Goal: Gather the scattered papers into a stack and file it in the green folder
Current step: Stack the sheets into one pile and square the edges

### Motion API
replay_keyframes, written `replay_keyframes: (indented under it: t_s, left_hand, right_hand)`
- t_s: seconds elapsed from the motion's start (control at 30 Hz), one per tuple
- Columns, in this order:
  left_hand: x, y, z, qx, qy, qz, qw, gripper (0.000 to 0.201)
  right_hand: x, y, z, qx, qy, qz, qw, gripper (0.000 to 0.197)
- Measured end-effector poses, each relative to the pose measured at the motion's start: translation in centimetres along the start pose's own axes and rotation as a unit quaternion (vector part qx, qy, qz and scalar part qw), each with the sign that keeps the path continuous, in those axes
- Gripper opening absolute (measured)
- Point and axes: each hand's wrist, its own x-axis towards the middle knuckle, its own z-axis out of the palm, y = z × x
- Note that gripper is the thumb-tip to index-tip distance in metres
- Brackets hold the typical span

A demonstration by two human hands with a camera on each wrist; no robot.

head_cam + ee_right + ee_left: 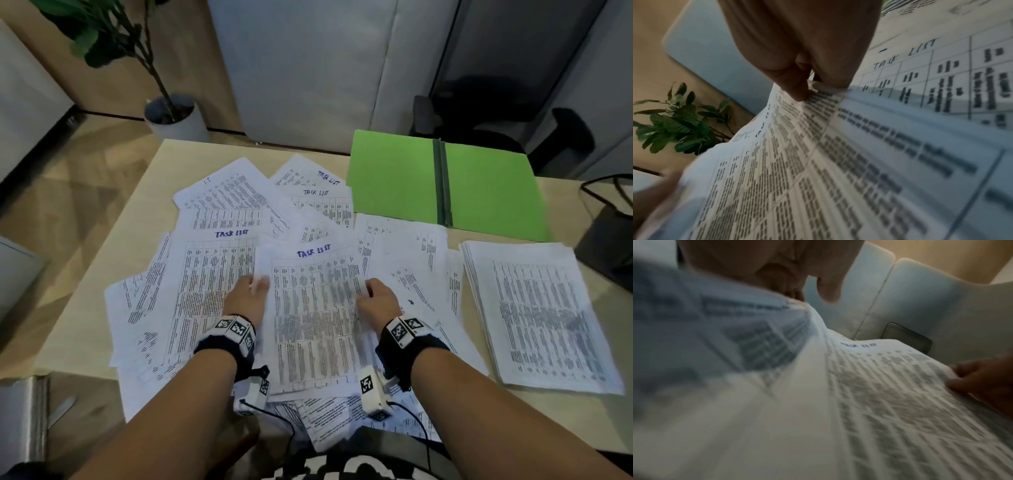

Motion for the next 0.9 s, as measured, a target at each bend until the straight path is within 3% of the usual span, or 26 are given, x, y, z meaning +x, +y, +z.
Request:
replay_keyframes:
  t_s: [0.13,0.23,0.27,0.37,0.4,0.5,0.53,0.63,0.73,0.83,0.9]
  left_hand:
    - [-0.5,1.8,-0.2,-0.057,-0.005,0.097,0.994,0.046]
    - [-0.5,4.3,-2.1,-0.167,-0.002,0.144,0.975,0.041]
    - [-0.6,5.2,-2.9,-0.212,-0.004,0.152,0.965,0.04]
    - [-1.0,7.4,-4.7,-0.298,0.035,0.175,0.938,0.031]
    - [-1.2,7.9,-5.2,-0.318,0.045,0.186,0.928,0.028]
    - [-1.4,8.4,-5.7,-0.37,0.054,0.213,0.903,0.036]
    - [-1.3,8.2,-5.5,-0.368,0.057,0.202,0.906,0.042]
    - [-0.9,6.6,-4.2,-0.296,0.048,0.118,0.946,0.051]
    - [0.5,3.3,-3.0,-0.128,0.039,0.075,0.988,0.035]
    - [2.0,0.5,-2.0,0.012,-0.007,0.052,0.999,0.051]
    - [2.4,-0.4,-1.0,0.117,-0.038,0.049,0.991,0.066]
  right_hand:
    - [0.3,-0.6,-0.6,0.059,-0.036,-0.015,0.998,0.047]
    - [0.8,-1.7,-2.3,0.206,-0.039,0.006,0.978,0.08]
    - [0.9,-2.3,-3.0,0.252,-0.032,-0.001,0.967,0.076]
    - [0.6,-5.3,-4.8,0.314,0.017,-0.098,0.944,0.029]
    - [0.3,-6.3,-5.2,0.327,0.03,-0.126,0.936,0.022]
    - [-0.5,-8.2,-5.4,0.361,0.031,-0.187,0.913,0.036]
    - [-1.0,-8.4,-5.2,0.351,0.023,-0.191,0.916,0.039]
    - [-1.6,-6.6,-3.6,0.273,-0.01,-0.164,0.948,0.032]
    - [-1.7,-5.3,-2.5,0.179,0.033,-0.13,0.975,0.009]
    - [-0.9,-5.5,-2.5,0.242,0.098,-0.082,0.962,0.009]
    - [0.0,-4.7,-2.9,0.18,0.125,-0.047,0.975,0.014]
